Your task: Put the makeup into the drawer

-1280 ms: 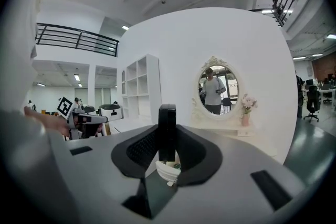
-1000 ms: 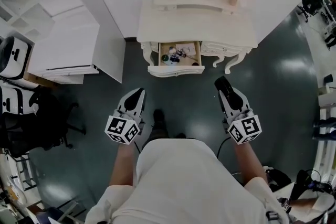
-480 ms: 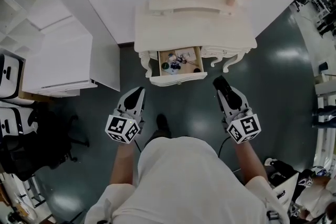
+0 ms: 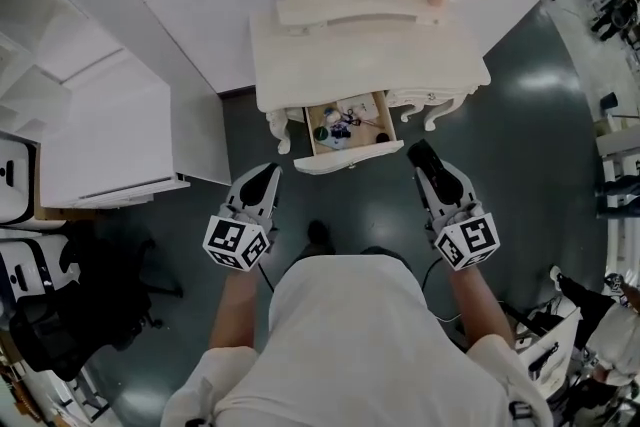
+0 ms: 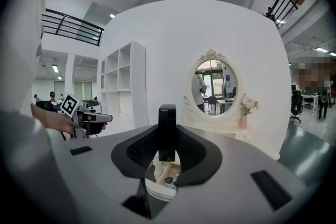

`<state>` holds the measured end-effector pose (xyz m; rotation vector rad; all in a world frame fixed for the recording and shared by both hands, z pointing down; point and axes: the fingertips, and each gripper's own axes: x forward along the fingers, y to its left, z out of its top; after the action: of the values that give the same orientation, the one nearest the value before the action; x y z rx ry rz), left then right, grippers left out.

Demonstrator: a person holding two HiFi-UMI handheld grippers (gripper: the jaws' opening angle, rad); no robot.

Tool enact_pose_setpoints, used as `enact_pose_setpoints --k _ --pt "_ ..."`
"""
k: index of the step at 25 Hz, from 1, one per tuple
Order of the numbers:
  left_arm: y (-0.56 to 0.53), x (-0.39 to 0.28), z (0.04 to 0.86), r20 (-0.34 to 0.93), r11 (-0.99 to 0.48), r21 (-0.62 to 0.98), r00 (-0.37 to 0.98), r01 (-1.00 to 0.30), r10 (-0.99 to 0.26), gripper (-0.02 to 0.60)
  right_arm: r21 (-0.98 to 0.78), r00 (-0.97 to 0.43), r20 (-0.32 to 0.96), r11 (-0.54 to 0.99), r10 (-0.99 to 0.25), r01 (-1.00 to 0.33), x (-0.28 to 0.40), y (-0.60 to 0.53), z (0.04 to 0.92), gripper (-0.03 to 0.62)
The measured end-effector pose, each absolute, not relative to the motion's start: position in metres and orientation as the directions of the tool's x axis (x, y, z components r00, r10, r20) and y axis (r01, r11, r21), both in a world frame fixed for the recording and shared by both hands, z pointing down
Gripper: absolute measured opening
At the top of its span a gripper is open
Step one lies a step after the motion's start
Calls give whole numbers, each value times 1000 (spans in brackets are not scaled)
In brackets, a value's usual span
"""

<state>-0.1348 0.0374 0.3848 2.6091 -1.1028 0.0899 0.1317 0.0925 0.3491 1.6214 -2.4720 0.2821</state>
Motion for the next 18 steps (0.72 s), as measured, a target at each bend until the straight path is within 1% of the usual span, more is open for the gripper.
enact_pose_setpoints --k 9,18 --pt "16 -142 392 175 -684 270 733 -677 -657 21 -65 -356 270 352 -895 -934 122 80 355 106" --pt "-6 -127 400 196 -685 266 734 -678 -650 21 -75 -367 278 361 -888 -930 137 55 358 104"
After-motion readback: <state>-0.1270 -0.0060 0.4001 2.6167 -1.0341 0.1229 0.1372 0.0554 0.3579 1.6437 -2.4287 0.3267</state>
